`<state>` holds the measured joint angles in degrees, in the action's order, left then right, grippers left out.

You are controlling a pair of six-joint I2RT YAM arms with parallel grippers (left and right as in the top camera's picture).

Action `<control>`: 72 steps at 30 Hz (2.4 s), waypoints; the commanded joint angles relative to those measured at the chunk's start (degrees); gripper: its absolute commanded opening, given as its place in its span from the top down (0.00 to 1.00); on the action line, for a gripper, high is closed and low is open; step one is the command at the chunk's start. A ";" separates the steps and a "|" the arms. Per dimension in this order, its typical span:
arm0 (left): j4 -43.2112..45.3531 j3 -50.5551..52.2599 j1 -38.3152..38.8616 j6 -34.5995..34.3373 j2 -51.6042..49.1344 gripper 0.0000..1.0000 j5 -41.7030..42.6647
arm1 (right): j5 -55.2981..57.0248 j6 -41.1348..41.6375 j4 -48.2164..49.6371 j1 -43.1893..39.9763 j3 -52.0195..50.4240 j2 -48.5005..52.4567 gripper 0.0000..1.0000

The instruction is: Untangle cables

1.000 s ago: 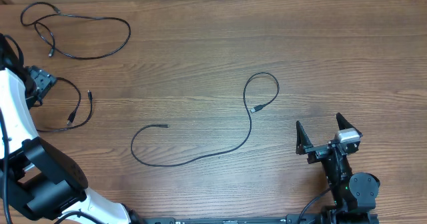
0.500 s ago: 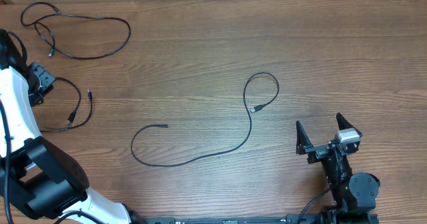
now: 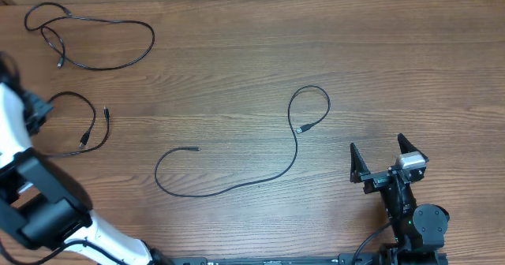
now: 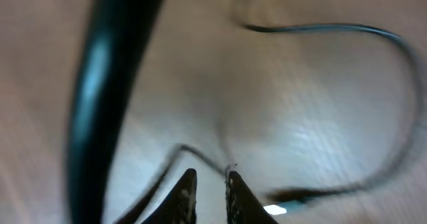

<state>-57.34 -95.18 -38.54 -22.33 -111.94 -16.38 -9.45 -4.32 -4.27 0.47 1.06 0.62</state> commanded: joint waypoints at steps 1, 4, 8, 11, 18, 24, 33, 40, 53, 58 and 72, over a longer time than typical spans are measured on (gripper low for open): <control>-1.33 -0.17 -7.67 -4.11 -0.55 0.87 1.29 | 0.42 -0.07 0.31 0.17 -0.59 -0.46 0.00; -1.29 -0.17 -12.81 -4.04 -0.55 0.88 11.82 | 0.42 -0.07 0.31 0.17 -0.59 -0.46 0.00; -0.55 -0.17 -17.66 -1.88 -0.57 0.88 28.96 | 0.42 -0.07 0.33 0.17 -0.59 -0.46 0.00; -0.28 -0.17 -19.02 -1.60 -0.57 0.87 34.71 | 0.42 -0.07 0.33 0.17 -0.59 -0.46 0.00; -0.74 -0.17 -17.88 -1.33 -0.57 0.87 39.71 | 0.42 -0.07 0.31 0.17 -0.59 -0.46 0.00; -0.70 -0.17 -15.02 0.79 -0.57 0.89 43.69 | 0.42 -0.07 0.31 0.17 -0.59 -0.46 0.00; -1.14 -0.15 -5.16 4.55 -0.57 0.64 37.70 | 0.42 -0.07 0.31 0.17 -0.59 -0.46 0.00; -2.62 -0.17 1.99 4.17 -0.57 0.12 24.72 | 0.42 -0.07 0.31 0.17 -0.59 -0.46 0.00; -11.37 0.00 3.74 4.13 -0.57 0.01 27.21 | 0.42 -0.07 0.31 0.17 -0.59 -0.46 0.00; -12.81 0.04 3.76 4.15 -0.57 0.01 29.97 | 0.42 -0.07 0.31 0.17 -0.59 -0.46 0.00; -21.79 0.35 3.69 -7.02 -0.55 0.01 20.94 | 0.42 -0.07 0.33 0.17 -0.59 -0.46 0.00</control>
<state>-78.72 -95.18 -35.22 -22.94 -111.98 11.44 -9.45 -4.32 -4.27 0.47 1.06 0.62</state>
